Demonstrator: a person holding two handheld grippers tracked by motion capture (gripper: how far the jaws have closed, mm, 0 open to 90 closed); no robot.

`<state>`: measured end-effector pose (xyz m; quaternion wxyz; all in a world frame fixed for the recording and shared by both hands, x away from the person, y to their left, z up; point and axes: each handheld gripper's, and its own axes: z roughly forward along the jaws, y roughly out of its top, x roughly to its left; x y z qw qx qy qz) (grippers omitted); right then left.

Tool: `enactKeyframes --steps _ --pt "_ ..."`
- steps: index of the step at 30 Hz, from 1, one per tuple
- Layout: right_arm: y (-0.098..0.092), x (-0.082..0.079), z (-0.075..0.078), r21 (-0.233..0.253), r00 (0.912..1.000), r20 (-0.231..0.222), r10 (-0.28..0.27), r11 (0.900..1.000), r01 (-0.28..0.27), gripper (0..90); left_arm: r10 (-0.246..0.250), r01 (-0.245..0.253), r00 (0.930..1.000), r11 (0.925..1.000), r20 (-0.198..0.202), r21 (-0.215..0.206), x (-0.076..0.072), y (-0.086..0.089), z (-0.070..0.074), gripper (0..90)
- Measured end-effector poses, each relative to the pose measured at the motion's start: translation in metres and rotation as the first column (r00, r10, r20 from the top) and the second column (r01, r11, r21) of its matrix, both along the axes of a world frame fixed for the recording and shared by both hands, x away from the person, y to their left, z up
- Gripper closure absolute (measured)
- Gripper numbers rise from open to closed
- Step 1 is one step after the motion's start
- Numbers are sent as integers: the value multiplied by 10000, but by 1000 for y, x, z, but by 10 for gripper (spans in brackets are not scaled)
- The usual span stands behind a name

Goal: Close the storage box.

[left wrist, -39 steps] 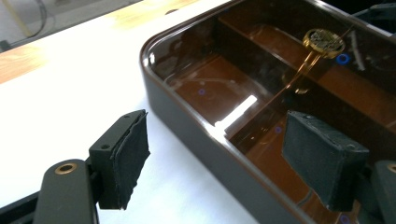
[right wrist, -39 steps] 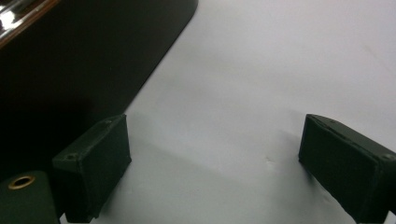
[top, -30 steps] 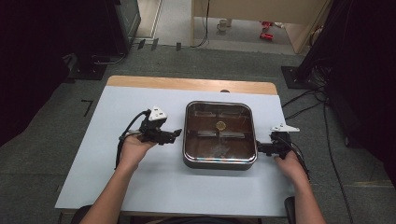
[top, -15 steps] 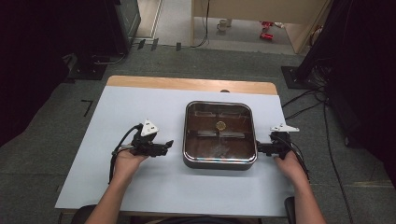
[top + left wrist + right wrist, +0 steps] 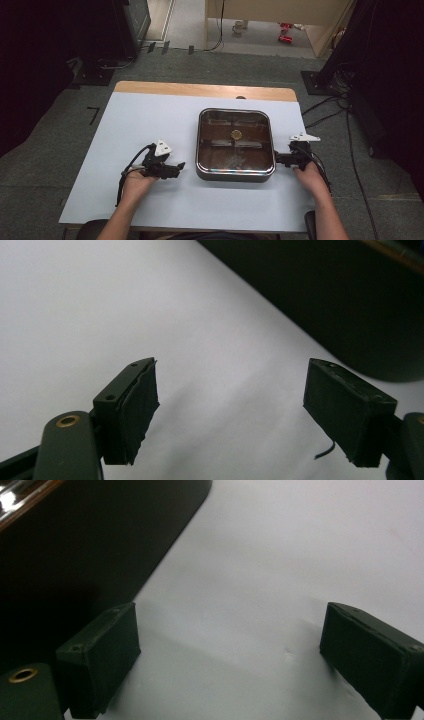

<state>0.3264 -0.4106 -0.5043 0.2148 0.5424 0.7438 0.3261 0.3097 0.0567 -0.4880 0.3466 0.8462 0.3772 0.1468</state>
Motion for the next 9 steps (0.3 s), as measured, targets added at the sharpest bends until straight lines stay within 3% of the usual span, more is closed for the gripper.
enactKeyframes --steps 1,3,6,9 --pt "0 0 0 0 10000 1 0 10000 0 85 172 -169 9996 9998 -241 123 1 -2 -4 209" --pt "0 0 0 -2 10000 1 -2 10000 2 85 -166 166 9999 9998 47 89 -2 -4 -9 124" --pt "0 0 0 -5 10000 0 1 10000 -1 85 -87 94 9995 9998 316 -197 -5 -2 -12 118" --pt "0 0 0 -1 10000 -1 1 10000 -1 85 -28 34 9995 9998 327 -185 -5 -2 -12 118"
